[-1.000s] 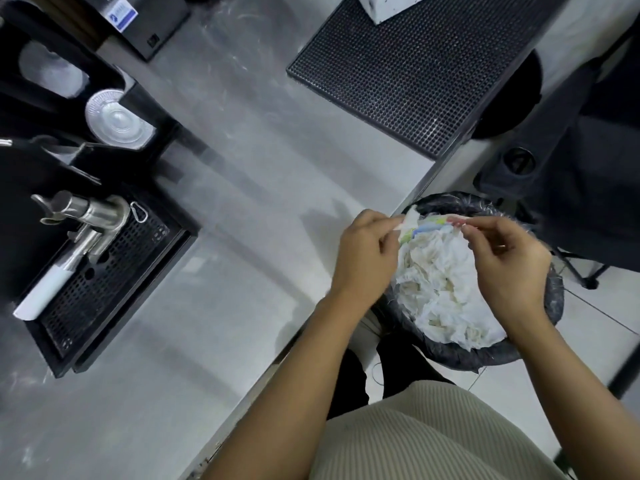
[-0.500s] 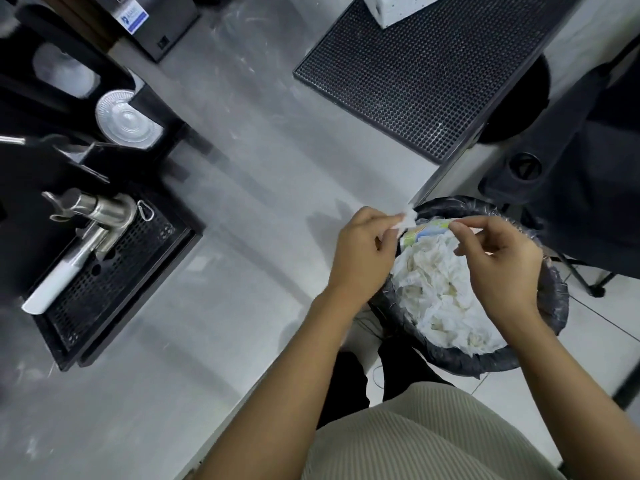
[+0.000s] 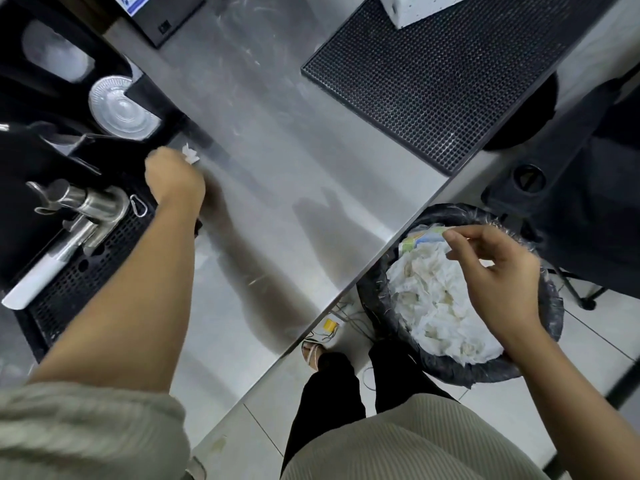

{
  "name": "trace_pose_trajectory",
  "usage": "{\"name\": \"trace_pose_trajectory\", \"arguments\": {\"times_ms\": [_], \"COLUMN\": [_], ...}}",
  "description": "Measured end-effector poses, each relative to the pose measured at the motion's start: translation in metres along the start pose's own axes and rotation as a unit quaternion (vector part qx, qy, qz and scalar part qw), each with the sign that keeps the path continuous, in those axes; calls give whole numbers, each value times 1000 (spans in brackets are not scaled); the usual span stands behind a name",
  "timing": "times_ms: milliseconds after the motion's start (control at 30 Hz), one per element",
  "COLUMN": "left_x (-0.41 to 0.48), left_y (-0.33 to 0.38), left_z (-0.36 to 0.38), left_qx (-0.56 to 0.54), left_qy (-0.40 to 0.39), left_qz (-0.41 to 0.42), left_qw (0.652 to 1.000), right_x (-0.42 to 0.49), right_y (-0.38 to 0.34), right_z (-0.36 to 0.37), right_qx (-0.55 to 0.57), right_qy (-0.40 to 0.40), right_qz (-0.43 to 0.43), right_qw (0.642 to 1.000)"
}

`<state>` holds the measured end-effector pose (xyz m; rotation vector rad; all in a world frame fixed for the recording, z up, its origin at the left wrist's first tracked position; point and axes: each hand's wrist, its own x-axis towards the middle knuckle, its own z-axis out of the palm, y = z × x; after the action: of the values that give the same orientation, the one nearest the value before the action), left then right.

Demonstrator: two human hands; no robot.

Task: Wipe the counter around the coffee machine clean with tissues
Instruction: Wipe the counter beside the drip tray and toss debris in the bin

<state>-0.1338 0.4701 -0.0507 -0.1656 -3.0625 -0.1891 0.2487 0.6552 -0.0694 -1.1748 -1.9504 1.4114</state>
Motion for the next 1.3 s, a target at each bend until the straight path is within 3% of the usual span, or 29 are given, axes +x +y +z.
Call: {"name": "trace_pose_trajectory", "arguments": {"times_ms": [133,233,400,467,533,567,667,767,867,1000,1133,1300], "left_x": [-55,-117,-221,-243,-237,-226,-159,-71,-16,5,-30,-108], "left_y": [30,60,113,126,128,125,102,62,40,63,101,121], "left_z": [13,25,22,19,13,9,-2,3,22,32,33,31], "left_qx": [-106,-192,-213,-253,-330,-369,-375,-250,-196,-199,-207,-271], "left_qy": [23,33,-11,-79,-186,-202,-85,29,33,30,8,-31], "left_qz": [36,114,284,347,313,274,163,45,-14,-8,142,279], "left_qw": [993,974,935,900,871,865,909,967,980,979,968,921], "right_x": [4,9,15,17,21,24,40,63,91,108,113,118], "right_y": [-1,1,2,2,1,-1,-7,-16,-14,-7,-10,-16], "right_z": [1,3,3,0,-2,-3,-1,5,13,9,-4,-12], "right_qx": [7,8,-11,-5,4,11,4,-57,-193,-289,-266,-182], "right_qy": [8,19,40,46,52,55,67,56,-22,-98,-141,-176], "right_qz": [3,3,-9,-2,2,0,-39,-130,-175,-174,-174,-120], "right_qw": [1000,1000,999,999,999,998,997,988,965,936,938,960]}}
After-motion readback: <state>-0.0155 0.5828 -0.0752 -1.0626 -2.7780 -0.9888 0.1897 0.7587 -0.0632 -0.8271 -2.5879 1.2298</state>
